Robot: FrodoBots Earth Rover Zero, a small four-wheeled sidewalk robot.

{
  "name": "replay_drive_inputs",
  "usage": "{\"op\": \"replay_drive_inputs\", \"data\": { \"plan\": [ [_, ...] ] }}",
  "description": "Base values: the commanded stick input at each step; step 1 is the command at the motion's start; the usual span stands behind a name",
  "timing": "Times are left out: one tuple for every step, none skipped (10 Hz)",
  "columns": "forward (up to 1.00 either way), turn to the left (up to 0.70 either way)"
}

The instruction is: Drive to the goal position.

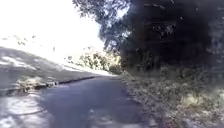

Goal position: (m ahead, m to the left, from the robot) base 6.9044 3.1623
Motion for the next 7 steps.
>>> {"op": "replay_drive_inputs", "data": {
  "plan": [
    [0.7, 0.0],
    [0.7, 0.0],
    [0.7, 0.0],
    [0.7, 0.0],
    [0.7, 0.0],
    [0.7, 0.0],
    [0.7, 0.0]
  ]
}}
